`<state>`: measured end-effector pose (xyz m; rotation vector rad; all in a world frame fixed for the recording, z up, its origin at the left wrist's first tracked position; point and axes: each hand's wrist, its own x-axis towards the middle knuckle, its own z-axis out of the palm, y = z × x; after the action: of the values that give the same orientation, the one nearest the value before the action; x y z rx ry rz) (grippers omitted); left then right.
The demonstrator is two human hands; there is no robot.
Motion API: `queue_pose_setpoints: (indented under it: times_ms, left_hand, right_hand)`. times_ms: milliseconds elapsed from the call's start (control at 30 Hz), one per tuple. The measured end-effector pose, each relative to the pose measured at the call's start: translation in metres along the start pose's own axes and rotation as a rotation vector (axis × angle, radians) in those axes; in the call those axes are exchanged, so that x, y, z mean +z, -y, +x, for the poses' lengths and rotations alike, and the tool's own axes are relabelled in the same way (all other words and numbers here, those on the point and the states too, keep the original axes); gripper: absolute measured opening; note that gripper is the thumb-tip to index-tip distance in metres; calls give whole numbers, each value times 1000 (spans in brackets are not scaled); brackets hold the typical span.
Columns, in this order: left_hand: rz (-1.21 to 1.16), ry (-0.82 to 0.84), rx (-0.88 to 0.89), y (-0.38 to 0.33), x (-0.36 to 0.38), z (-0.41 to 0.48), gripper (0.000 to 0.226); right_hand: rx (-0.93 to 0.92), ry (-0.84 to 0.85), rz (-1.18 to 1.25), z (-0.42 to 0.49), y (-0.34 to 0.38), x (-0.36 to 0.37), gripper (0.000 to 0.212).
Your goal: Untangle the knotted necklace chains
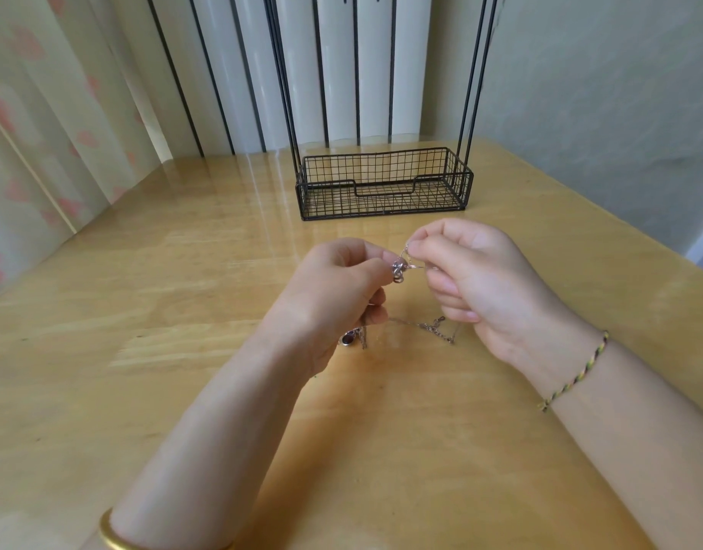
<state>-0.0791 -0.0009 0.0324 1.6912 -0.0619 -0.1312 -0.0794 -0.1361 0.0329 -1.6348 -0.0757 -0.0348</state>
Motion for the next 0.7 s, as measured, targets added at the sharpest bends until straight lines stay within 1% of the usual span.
queue_pose_setpoints:
  times_ms: [100,300,367,467,600,700]
  left_hand:
    - [-1,-11,8,1,0,0,19]
    - [-48,5,16,0,-1,-2,17]
    - [-68,-1,18,-1,-1,-3,16]
    - [-43,-5,23,-2,-1,-3,15]
    - [18,2,35,-1,-1,-3,12]
    - [63,-10,46,-1,-1,-3,12]
  right_hand:
    - [11,-3,-14,0,0,-1,14]
    - [66,2,52,1,-1,-1,13]
    - [55,-7,39,2,-3,0,14]
    - [22,-63,-5,3,-5,2,18]
    - [3,-55,153,2,-2,4,16]
    - [-19,-58,166,1,-3,5,14]
